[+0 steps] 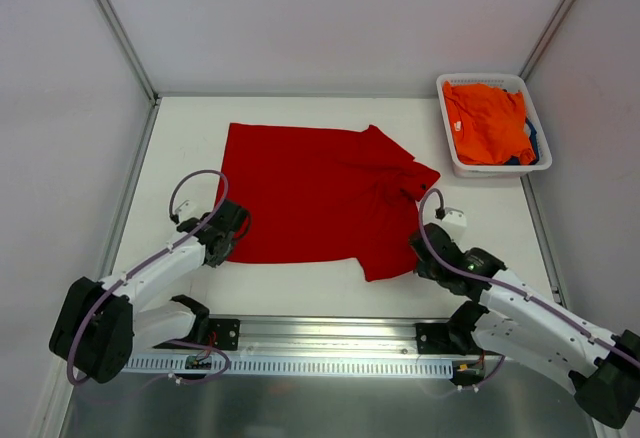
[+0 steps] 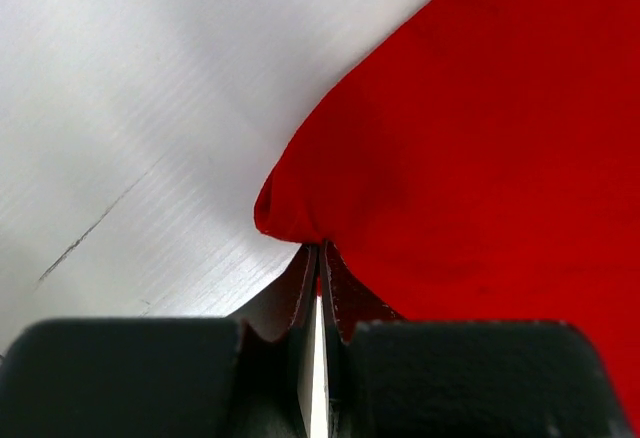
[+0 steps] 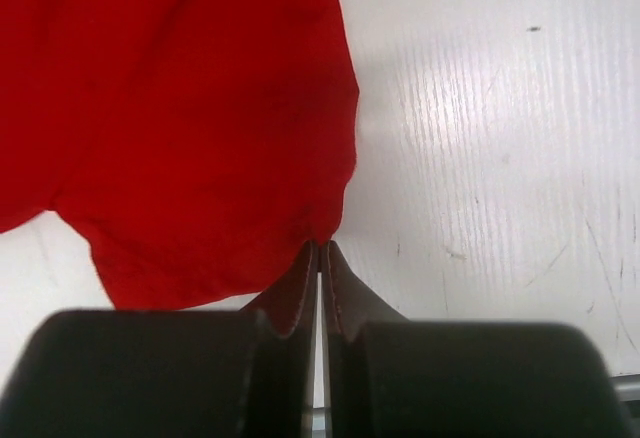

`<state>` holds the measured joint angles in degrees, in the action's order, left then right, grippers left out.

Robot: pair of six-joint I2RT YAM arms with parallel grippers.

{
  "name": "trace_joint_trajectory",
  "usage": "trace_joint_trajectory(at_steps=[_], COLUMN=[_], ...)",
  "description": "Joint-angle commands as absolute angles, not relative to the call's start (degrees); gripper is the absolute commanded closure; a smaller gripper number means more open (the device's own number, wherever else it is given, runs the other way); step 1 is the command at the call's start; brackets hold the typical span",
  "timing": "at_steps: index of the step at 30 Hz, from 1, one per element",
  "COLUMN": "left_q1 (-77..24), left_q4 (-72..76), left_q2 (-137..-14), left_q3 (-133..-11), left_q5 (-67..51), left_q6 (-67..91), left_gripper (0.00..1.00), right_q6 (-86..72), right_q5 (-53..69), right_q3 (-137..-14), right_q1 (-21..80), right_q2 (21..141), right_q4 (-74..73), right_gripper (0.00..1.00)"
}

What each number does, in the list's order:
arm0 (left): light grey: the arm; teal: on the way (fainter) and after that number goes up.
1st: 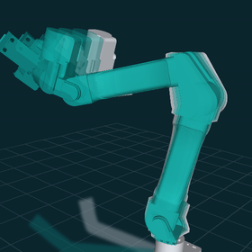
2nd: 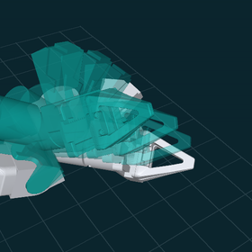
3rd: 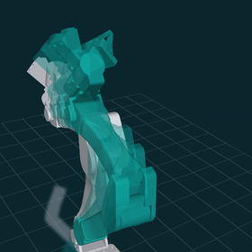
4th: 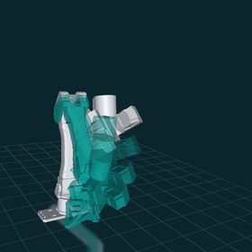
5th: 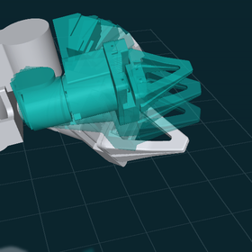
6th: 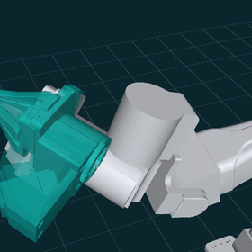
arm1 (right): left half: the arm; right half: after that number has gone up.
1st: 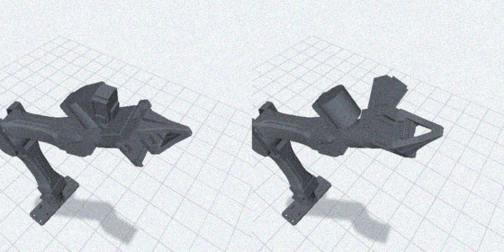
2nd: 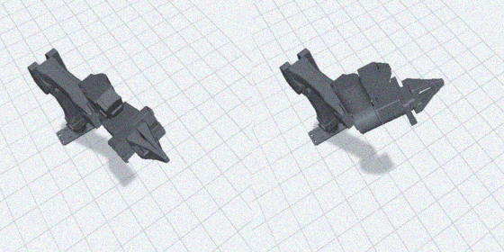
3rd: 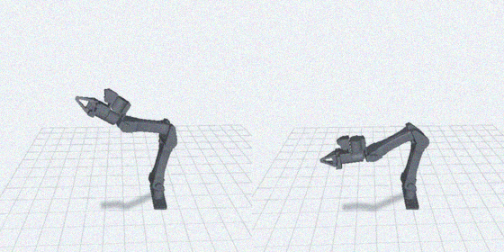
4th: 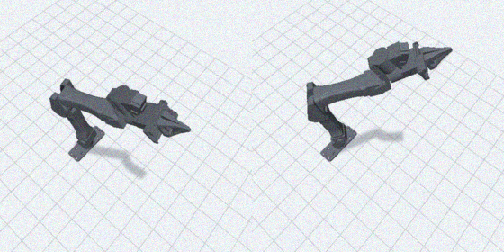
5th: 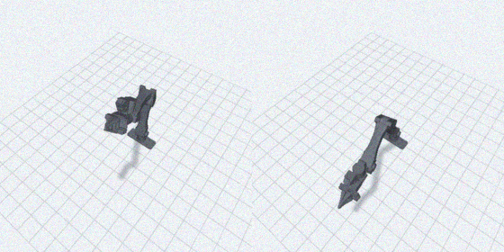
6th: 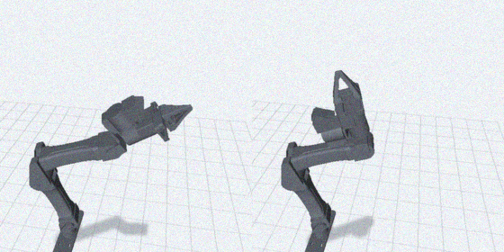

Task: Fold and stack the t-shirts
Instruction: Flatten the tshirt out, then fold the tshirt

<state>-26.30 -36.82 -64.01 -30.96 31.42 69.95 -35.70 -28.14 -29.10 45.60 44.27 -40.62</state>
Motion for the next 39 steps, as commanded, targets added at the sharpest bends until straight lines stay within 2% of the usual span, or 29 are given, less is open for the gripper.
trace_joint_trajectory(at_steps=[1, 26, 39], left_q1=[-26.7, -26.6, -25.8], left_q4=[-38.5, -43.0, -43.2], left_q2=[-61.0, -50.7, -55.5], left_q3=[-32.0, -40.2, -45.9], left_q5=[30.6, 33.4, 38.7], left_q6=[67.7, 62.4, 60.8], left_gripper=[1.0, 1.0, 1.0], right_q6=[-33.9, -28.7, -21.6], right_q5=[-31.5, -37.9, -46.7], right_q3=[-33.4, -42.2, -49.8], right_q1=[45.8, 46.3, 46.2], right_q2=[43.0, 41.0, 47.2], right_q4=[-44.0, -46.8, -45.1], right_gripper=[1.0, 1.0, 1.0])
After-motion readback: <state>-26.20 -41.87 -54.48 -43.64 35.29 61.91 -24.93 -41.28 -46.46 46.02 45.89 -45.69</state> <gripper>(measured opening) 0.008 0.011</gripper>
